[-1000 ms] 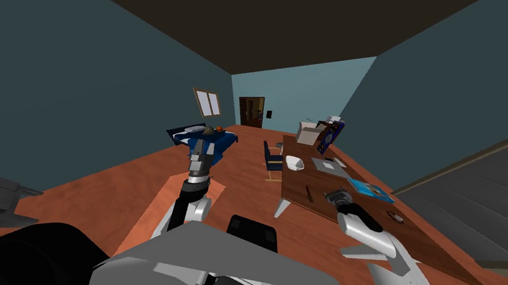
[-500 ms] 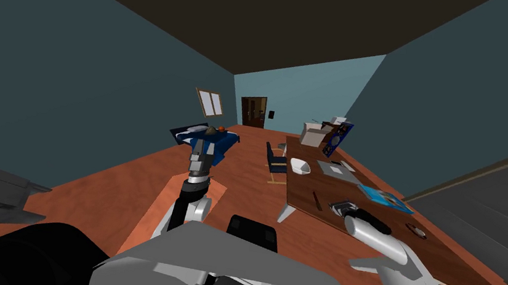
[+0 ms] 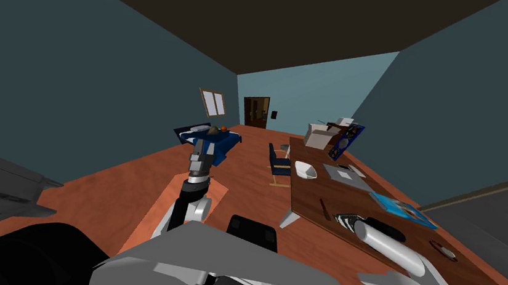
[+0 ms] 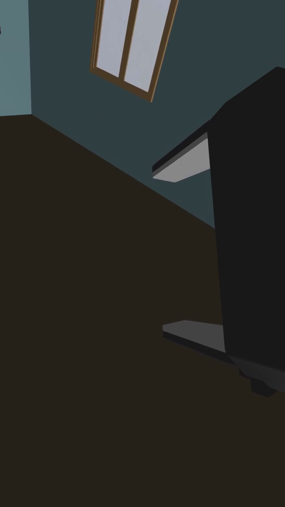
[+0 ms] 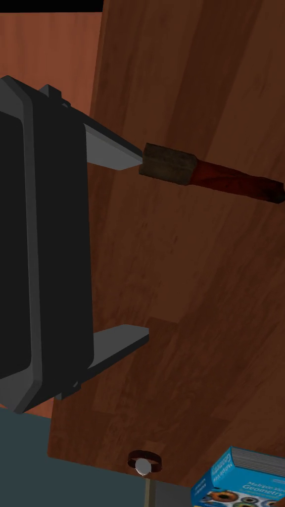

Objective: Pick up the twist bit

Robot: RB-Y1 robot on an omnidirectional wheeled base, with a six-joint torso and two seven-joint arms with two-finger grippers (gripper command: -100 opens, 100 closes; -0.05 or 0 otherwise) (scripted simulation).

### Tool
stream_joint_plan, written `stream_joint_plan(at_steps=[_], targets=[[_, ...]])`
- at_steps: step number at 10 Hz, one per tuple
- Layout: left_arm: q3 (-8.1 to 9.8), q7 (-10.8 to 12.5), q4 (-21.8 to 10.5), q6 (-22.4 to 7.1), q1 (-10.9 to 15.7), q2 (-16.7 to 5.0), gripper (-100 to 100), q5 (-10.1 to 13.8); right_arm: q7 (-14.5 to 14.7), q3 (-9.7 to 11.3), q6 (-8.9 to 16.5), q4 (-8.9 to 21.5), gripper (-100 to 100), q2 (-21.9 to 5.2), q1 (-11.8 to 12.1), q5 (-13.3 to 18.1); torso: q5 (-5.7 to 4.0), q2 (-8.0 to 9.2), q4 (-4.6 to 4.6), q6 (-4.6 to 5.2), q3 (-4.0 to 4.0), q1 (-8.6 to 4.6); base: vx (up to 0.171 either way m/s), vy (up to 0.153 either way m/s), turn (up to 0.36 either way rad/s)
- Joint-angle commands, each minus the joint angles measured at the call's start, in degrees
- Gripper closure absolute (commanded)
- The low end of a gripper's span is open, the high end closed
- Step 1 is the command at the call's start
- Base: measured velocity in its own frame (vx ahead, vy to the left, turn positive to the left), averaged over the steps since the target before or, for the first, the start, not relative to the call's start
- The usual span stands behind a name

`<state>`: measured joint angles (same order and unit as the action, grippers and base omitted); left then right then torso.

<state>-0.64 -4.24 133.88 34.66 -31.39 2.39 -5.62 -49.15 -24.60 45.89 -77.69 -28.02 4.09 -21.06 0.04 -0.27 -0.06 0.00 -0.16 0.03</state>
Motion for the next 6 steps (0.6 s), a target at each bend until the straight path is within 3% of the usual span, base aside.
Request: stream_joint_plan(at_steps=[1,6], targets=[[0.00,0.0,0.0,0.0,0.0,0.0,0,0.0,-0.9,-0.6,2.5,2.5,-100,-0.4,-0.3,-0.9,0.00,0.00,0.00,0.00,0.00,0.00,0.063,0.009,0.042],[0.00,0.0,0.0,0.0,0.0,0.0,0,0.0,-3.9,-3.7,9.9,11.0,-100,-3.3,-1.4,-7.3,-0.02,-0.01,-0.01,0.01,-0.01,-0.08,0.080,0.002,0.069]])
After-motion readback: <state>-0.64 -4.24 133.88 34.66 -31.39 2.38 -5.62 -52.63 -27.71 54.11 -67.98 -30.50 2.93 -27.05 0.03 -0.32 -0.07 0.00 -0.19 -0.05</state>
